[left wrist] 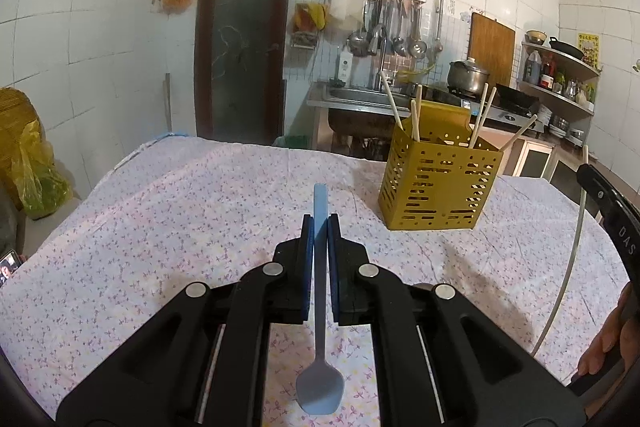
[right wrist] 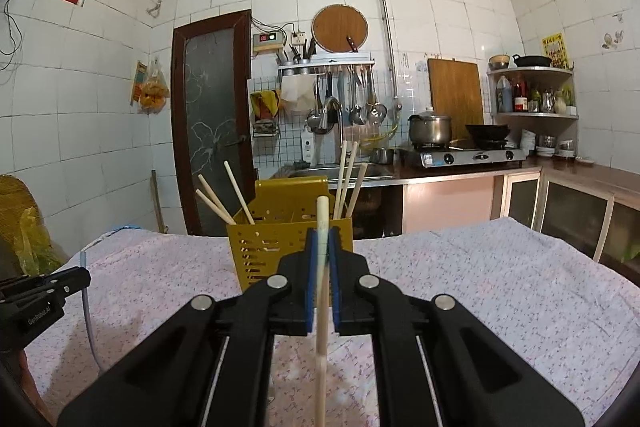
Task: Organize utensils
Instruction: 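Lift the spoon and chopstick with both grippers and carry them over the caddy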
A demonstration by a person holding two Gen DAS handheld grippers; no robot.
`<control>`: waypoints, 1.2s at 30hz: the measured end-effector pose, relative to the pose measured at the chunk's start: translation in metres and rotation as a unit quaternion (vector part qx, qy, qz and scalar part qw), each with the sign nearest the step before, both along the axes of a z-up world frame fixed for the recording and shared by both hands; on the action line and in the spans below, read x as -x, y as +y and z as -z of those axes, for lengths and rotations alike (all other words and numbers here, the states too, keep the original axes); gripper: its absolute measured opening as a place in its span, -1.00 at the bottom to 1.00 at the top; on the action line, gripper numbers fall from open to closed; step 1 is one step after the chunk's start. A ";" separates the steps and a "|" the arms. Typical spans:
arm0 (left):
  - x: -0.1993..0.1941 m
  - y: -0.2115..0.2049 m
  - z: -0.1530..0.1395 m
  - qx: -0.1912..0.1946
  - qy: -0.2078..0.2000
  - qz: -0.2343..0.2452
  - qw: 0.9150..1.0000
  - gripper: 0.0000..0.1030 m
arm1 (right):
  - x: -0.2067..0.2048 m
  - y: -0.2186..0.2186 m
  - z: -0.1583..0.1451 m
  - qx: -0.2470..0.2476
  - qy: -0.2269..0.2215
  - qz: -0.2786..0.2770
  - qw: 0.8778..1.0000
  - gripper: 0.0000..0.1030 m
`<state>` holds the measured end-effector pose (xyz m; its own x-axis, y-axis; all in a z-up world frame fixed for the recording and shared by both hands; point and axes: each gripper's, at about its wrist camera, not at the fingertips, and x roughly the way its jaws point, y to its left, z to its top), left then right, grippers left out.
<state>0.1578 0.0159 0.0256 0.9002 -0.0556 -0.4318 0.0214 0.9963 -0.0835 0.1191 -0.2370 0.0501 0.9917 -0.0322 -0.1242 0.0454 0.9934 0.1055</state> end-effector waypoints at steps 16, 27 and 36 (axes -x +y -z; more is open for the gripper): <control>0.010 -0.007 -0.012 -0.005 -0.036 0.003 0.999 -0.89 | 0.009 0.003 -0.004 0.006 -0.015 -0.003 1.000 -0.88; -0.009 -0.028 -0.047 -0.012 -0.055 0.037 0.998 -0.89 | -0.001 -0.010 -0.028 0.003 -0.021 -0.008 1.000 -0.88; -0.051 -0.061 -0.104 0.008 -0.113 0.073 0.991 -0.89 | -0.044 -0.026 -0.093 0.011 -0.086 -0.003 0.996 -0.88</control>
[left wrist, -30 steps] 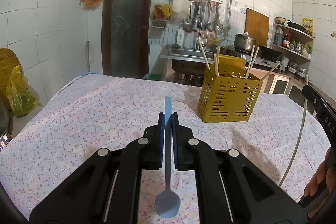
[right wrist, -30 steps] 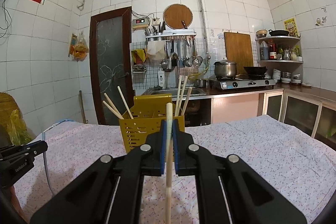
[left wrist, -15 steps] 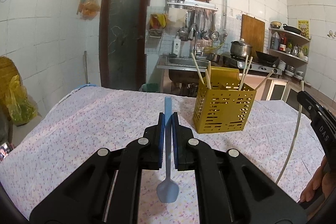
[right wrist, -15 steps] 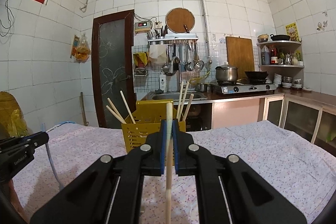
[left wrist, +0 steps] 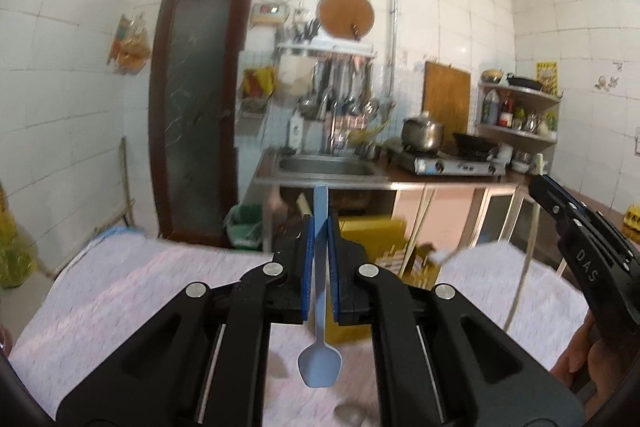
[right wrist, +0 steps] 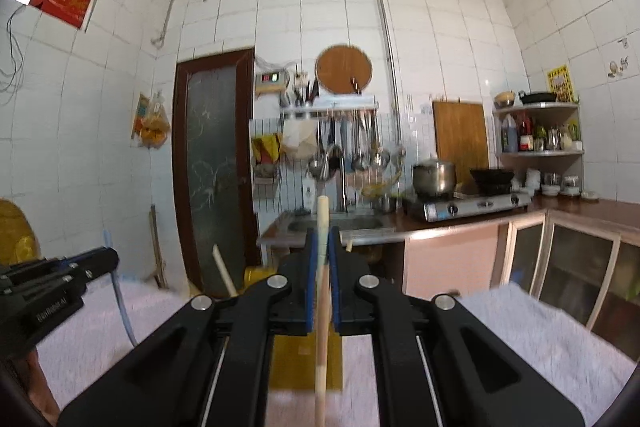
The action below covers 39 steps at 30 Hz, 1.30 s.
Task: Organize utensils
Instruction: 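Lift the spoon and chopstick with both grippers and carry them over the caddy, then open both grippers to drop the spoon and chopstick into the caddy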
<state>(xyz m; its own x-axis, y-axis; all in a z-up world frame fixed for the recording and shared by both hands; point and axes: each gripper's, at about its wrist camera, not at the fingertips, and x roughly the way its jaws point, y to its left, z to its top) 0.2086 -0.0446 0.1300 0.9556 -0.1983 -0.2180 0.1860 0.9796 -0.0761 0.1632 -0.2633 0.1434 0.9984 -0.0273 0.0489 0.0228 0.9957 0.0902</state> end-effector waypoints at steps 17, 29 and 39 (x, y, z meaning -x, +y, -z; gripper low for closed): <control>-0.105 -0.044 -0.004 0.055 -0.071 -0.007 0.996 -0.90 | -0.097 -0.001 -0.021 -0.022 -0.091 0.024 0.995 -0.89; -0.136 -0.060 0.030 0.035 -0.054 -0.011 0.998 -0.90 | -0.119 0.002 0.004 -0.012 -0.092 0.024 0.995 -0.89; -0.146 -0.054 0.048 0.027 -0.013 -0.012 0.999 -0.89 | -0.124 0.006 0.023 0.018 -0.027 0.008 0.999 -0.89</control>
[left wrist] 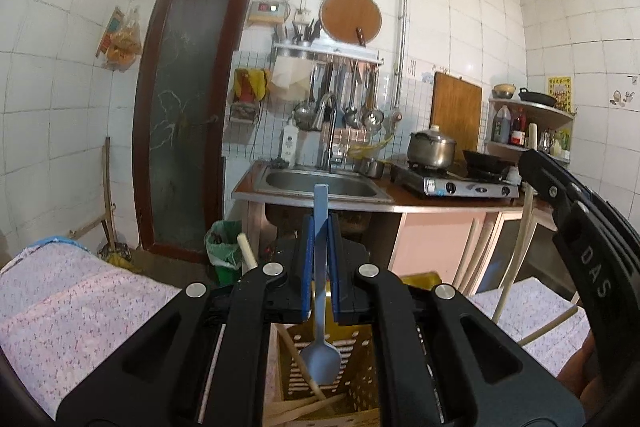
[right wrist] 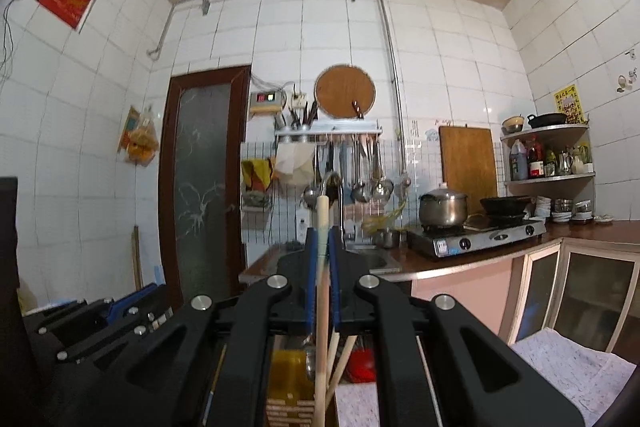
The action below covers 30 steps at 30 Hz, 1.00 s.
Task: Organize utensils
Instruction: 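Open both grippers to drop the spoon and chopstick into the caddy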
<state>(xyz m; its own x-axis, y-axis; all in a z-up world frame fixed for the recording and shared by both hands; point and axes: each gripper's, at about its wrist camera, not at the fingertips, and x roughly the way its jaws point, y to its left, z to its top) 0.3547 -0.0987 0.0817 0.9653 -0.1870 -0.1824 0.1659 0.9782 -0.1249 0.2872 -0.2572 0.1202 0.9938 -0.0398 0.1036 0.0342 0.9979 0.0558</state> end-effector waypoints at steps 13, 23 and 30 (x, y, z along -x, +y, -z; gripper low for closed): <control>0.063 0.040 -0.040 -0.002 0.050 0.000 0.999 0.58 | 0.053 -0.023 -0.017 -0.029 0.064 0.032 0.997 0.37; 0.132 0.087 -0.014 -0.017 0.109 -0.015 0.994 0.89 | 0.105 -0.016 0.017 -0.034 0.167 0.020 0.985 0.54; 0.140 0.109 0.053 -0.029 0.201 -0.031 0.979 0.89 | 0.111 0.008 0.093 -0.029 0.276 -0.007 0.961 0.54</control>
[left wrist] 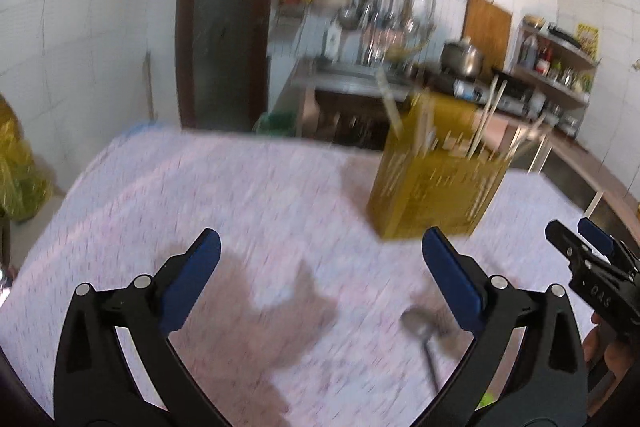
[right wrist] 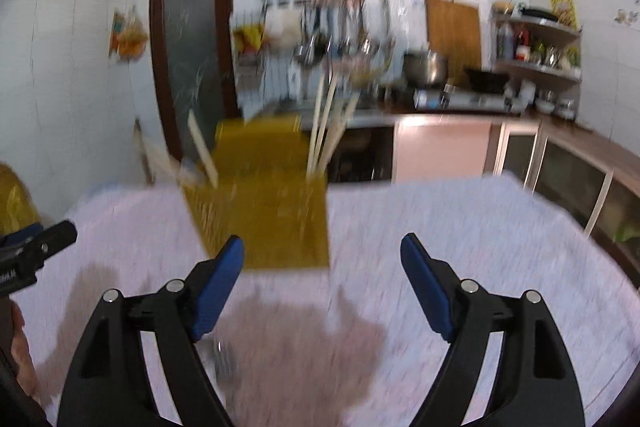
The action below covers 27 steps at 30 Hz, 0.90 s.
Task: Organize utensils
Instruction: 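Open both grippers to drop the spoon and chopstick into the caddy, then close the right gripper on the green-handled fork while the left gripper closes on the metal spoon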
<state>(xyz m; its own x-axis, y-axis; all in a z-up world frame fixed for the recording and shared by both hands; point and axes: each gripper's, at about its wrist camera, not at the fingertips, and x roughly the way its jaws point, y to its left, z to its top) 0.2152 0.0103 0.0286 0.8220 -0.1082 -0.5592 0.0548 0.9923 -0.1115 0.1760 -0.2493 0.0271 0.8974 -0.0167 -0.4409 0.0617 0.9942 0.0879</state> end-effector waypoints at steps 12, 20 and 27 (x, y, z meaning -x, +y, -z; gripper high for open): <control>-0.028 0.020 0.097 -0.031 0.159 -0.003 0.987 0.89 | -0.023 0.041 0.074 0.013 0.147 -0.071 0.986 0.54; -0.032 0.018 0.102 -0.045 0.162 0.000 0.986 0.90 | -0.035 0.065 0.084 0.032 0.200 -0.091 0.975 0.53; -0.029 0.015 0.103 -0.054 0.164 -0.001 0.985 0.90 | -0.047 0.077 0.079 0.031 0.213 -0.078 0.973 0.14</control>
<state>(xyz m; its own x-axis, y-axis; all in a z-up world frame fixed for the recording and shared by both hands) 0.2443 0.0251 -0.0739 0.5954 -0.0328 -0.8028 0.0322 0.9993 -0.0169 0.2228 -0.1725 -0.0523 0.6272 0.0671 -0.7760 -0.0725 0.9970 0.0276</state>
